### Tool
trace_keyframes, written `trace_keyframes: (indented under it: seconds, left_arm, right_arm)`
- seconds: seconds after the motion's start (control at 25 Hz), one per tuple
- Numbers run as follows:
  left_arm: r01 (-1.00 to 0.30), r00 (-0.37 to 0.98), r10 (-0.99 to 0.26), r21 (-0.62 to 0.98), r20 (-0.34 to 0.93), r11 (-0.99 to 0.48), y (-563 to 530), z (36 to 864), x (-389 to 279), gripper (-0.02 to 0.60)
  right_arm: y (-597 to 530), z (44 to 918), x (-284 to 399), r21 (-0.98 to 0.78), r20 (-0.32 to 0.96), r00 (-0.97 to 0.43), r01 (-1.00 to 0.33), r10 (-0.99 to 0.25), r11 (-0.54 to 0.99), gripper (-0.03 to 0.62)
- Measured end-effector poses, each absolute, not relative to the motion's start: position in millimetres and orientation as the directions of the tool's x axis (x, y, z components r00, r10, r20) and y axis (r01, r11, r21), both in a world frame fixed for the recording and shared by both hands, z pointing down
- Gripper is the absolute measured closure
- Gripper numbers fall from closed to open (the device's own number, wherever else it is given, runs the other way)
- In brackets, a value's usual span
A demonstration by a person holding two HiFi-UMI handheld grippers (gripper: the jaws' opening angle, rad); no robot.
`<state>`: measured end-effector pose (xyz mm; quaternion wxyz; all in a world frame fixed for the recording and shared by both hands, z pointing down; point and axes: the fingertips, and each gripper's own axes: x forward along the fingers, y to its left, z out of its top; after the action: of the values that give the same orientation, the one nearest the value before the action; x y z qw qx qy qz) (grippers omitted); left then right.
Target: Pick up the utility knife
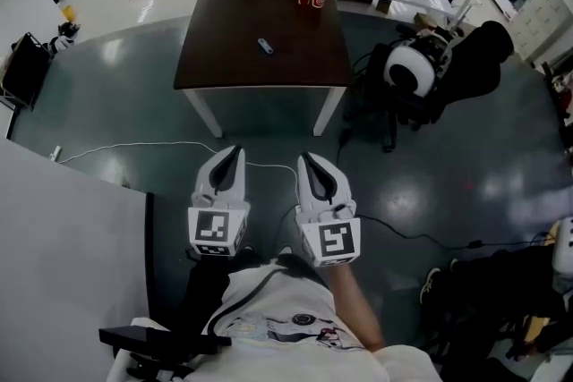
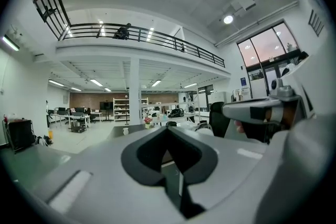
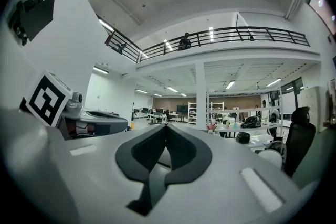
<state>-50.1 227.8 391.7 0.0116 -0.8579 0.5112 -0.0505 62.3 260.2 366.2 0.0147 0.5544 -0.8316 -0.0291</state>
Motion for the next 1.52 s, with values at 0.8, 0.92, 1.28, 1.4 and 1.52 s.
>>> trace_keyframes:
  seconds: [0.8, 0.92, 1.28, 1.4, 1.52]
  left_arm:
    - [-0.836, 0.545, -0.836, -0.033, 0.064, -0.548, 120.0, 383.8, -48.2, 0.583]
    - [-0.826, 0.561, -0.824, -0.016, 0.080, -0.564, 100.9, 390.5, -52.7, 0.583]
    - [-0.801, 0.596, -0.792, 0.028, 0.128, -0.598, 64.6, 408.9, -61.3, 0.583]
    - [-0.800, 0.597, -0.789, 0.042, 0.144, -0.598, 54.4, 418.2, -62.3, 0.583]
    - [-0.802, 0.595, -0.788, 0.047, 0.157, -0.596, 40.5, 422.9, -62.2, 0.583]
  right_arm:
    - [163.5, 365.1, 48.5, 0.057, 0.010, -0.335, -0.941, -0.942, 0.335, 0.592]
    - [145.1, 367.6, 39.8, 0.061, 0.021, -0.328, -0.943, -0.944, 0.329, 0.592]
    - [110.1, 378.5, 23.8, 0.067, 0.067, -0.314, -0.946, -0.947, 0.318, 0.592]
    - [98.6, 385.0, 23.6, 0.065, 0.087, -0.312, -0.946, -0.946, 0.318, 0.592]
    - [83.4, 389.9, 23.8, 0.060, 0.107, -0.318, -0.944, -0.942, 0.325, 0.592]
